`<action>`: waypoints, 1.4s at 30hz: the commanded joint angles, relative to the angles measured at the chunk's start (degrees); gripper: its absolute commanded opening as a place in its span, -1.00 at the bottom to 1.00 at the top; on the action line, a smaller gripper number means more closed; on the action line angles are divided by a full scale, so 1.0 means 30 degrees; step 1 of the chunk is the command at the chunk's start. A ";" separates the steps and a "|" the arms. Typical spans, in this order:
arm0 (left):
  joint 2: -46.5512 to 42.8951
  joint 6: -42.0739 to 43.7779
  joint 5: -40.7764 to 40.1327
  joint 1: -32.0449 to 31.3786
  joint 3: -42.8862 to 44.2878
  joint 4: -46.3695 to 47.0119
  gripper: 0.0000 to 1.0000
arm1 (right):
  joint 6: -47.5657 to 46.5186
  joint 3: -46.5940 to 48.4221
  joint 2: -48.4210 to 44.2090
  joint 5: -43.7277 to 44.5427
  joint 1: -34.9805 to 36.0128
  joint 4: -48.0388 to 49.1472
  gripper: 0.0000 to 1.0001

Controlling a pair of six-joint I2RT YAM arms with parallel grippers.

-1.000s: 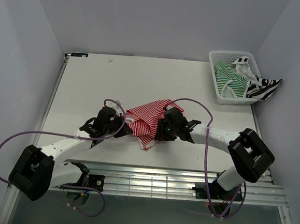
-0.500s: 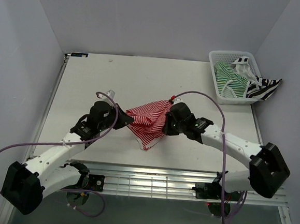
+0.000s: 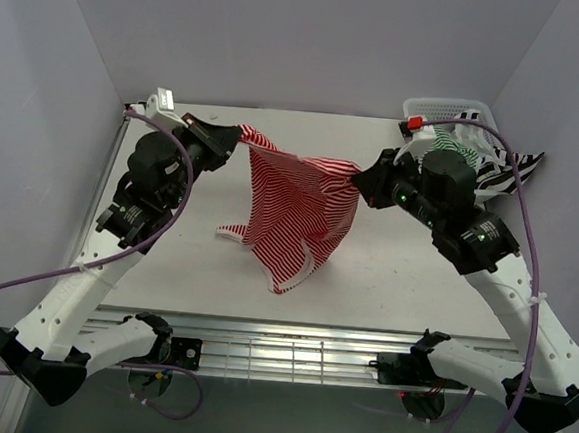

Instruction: Fold and stack the tank tops

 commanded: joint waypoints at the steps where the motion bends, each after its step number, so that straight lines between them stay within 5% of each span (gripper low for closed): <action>1: 0.1498 0.0696 -0.2116 0.0265 0.2261 -0.0564 -1.00 | -0.2235 0.2936 0.0881 -0.1281 -0.0858 -0.0655 -0.85; 5: 0.4428 0.1459 -0.1332 0.2219 0.4721 0.0636 -1.00 | -0.4019 0.6164 0.4475 -0.4298 -0.3634 -0.0305 -0.85; 11: 1.0018 0.1518 0.3885 0.5214 0.8563 0.3506 -1.00 | -0.6309 1.4083 0.9930 -0.9489 -0.6334 0.0488 -0.85; 15: 1.3365 0.2075 0.6256 0.5802 1.5634 0.3159 -1.00 | -0.6311 2.0956 1.3802 -1.0865 -0.7598 0.0661 -0.85; 17: 1.4595 0.1872 0.7049 0.6036 1.8515 0.2546 -1.00 | -0.5523 2.1521 1.3284 -1.1101 -0.8123 0.1654 -0.85; 18: 1.5878 0.1842 0.7720 0.6096 2.1634 0.1644 -1.00 | -0.5230 2.0391 1.2727 -1.1654 -0.8301 0.3342 -0.85; 21: 1.6712 0.1404 0.8630 0.6622 2.4386 0.0989 -1.00 | -0.4319 1.6995 1.0149 -1.1805 -0.8887 0.6338 -0.85; 25: 1.3067 0.0817 0.8694 0.7472 1.8900 0.2801 -1.00 | -0.4611 1.5379 0.9061 -1.3003 -0.8976 0.4713 -0.85; 30: 0.8486 0.1109 0.8109 0.8439 0.6537 0.4475 -1.00 | -0.4873 0.9524 0.6984 -1.6108 -0.8130 0.3654 -0.84; 33: 0.6023 0.1634 0.7436 0.8673 0.0132 0.5969 -1.00 | -0.5605 0.2994 0.4816 -1.4686 -0.5030 0.3592 -0.85; 38: 0.4057 0.2514 0.2702 0.9199 -0.5370 0.3252 -1.00 | -0.2447 -0.4690 0.4310 -1.2980 0.0620 0.5203 -0.68; 39: 0.3939 0.2661 0.2224 0.9347 -0.5695 0.2492 -0.87 | -0.2183 -0.5569 0.4545 -1.2746 0.1068 0.4915 -0.60; 41: 0.4025 0.2984 0.1199 0.9582 -0.5962 0.0673 0.40 | -0.1975 -0.5549 0.5246 -1.2598 0.1918 0.4271 -0.10; 42: 0.4229 0.2955 0.0323 0.9815 -0.5788 -0.0463 0.82 | -0.2033 -0.5142 0.5367 -1.2336 0.2038 0.3803 0.29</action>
